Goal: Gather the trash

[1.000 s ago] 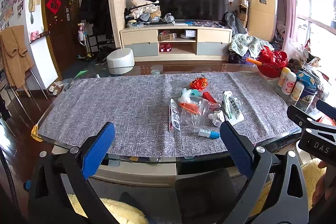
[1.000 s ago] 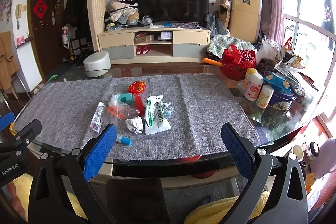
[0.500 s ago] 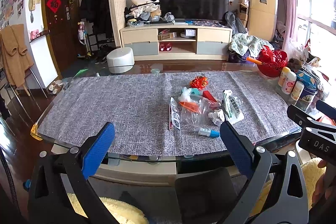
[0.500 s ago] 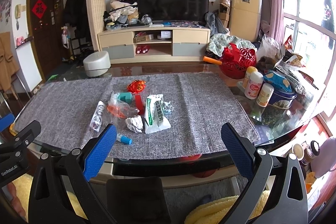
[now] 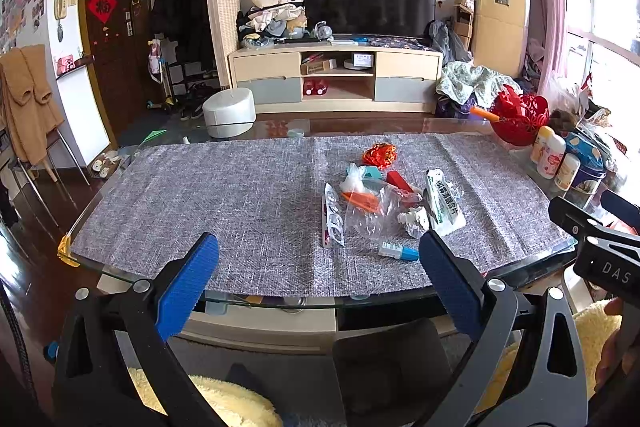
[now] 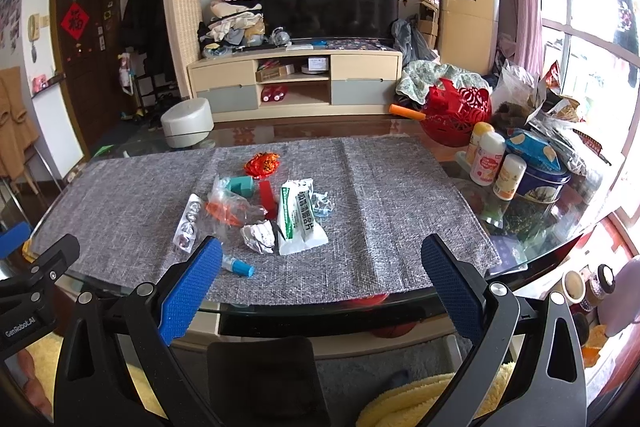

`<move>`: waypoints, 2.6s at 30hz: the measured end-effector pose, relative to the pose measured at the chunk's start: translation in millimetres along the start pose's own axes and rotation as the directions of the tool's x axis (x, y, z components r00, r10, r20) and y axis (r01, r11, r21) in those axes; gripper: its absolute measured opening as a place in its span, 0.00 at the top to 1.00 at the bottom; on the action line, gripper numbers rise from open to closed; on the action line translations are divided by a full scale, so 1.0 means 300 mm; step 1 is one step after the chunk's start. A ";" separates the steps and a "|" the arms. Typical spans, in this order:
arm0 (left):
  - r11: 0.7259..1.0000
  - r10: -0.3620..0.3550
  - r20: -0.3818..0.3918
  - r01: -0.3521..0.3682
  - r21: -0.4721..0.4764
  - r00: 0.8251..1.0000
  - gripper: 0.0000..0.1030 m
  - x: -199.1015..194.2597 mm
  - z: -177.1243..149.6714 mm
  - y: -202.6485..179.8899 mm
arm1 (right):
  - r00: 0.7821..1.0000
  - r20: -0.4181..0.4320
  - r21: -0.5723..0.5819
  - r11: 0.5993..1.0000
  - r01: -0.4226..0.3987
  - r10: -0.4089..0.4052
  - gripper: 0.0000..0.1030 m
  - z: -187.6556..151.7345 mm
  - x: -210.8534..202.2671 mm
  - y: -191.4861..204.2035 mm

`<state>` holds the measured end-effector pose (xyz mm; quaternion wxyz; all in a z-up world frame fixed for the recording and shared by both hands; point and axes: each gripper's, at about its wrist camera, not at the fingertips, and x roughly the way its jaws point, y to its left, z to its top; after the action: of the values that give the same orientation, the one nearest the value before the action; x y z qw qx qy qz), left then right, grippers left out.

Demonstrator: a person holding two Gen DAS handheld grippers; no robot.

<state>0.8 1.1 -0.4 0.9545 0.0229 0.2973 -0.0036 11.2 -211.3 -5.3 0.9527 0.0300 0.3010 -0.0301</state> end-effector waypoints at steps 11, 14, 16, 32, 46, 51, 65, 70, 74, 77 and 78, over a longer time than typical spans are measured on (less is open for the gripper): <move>1.000 0.001 -0.085 0.000 0.009 0.996 0.08 0.137 -0.019 0.016 | 0.995 -0.093 0.023 0.999 -0.030 0.032 0.03 -0.016 0.129 -0.014; 1.000 0.007 -0.107 -0.005 0.016 0.994 0.08 0.187 -0.017 0.025 | 0.990 -0.133 0.029 0.998 -0.051 0.055 0.03 -0.018 0.186 -0.011; 1.000 0.010 -0.126 -0.008 0.018 0.992 0.08 0.227 -0.013 0.033 | 0.985 -0.173 0.005 1.000 -0.028 0.029 0.03 -0.015 0.239 -0.004; 0.999 -0.028 -0.307 0.038 0.027 0.951 0.08 0.621 0.019 0.041 | 0.940 -0.329 0.057 0.995 -0.077 0.091 0.03 0.013 0.629 -0.004; 0.994 -0.090 -0.399 0.110 0.028 0.913 0.30 0.795 -0.007 -0.004 | 0.898 -0.412 0.122 0.986 -0.115 0.155 0.24 0.010 0.820 -0.035; 0.992 -0.107 -0.430 0.126 0.016 0.897 0.42 0.842 -0.023 -0.013 | 0.888 -0.425 0.130 0.983 -0.129 0.173 0.32 -0.004 0.850 -0.036; 0.995 -0.081 -0.421 0.099 0.022 0.903 0.74 0.847 -0.035 -0.003 | 0.906 -0.369 0.074 0.979 -0.192 0.206 0.74 0.016 0.808 0.018; 0.996 -0.071 -0.381 0.087 0.026 0.922 0.74 0.800 0.002 0.004 | 0.924 -0.333 0.075 0.982 -0.172 0.188 0.77 0.044 0.770 -0.012; 0.996 -0.078 -0.332 0.091 0.023 0.940 0.74 0.724 0.045 0.007 | 0.939 -0.290 0.070 0.983 -0.172 0.185 0.78 0.081 0.700 -0.022; 0.994 -0.090 -0.293 0.104 0.031 0.952 0.74 0.646 0.074 0.000 | 0.948 -0.260 0.063 0.983 -0.174 0.185 0.78 0.107 0.634 -0.030; 0.994 -0.094 -0.283 0.108 0.033 0.955 0.74 0.621 0.081 -0.004 | 0.951 -0.250 0.058 0.983 -0.172 0.181 0.78 0.115 0.603 -0.031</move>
<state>168.1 0.1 -86.1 0.9004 0.0310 0.4302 -0.0562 178.0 -230.3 -81.7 0.9045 0.0775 0.4160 0.0537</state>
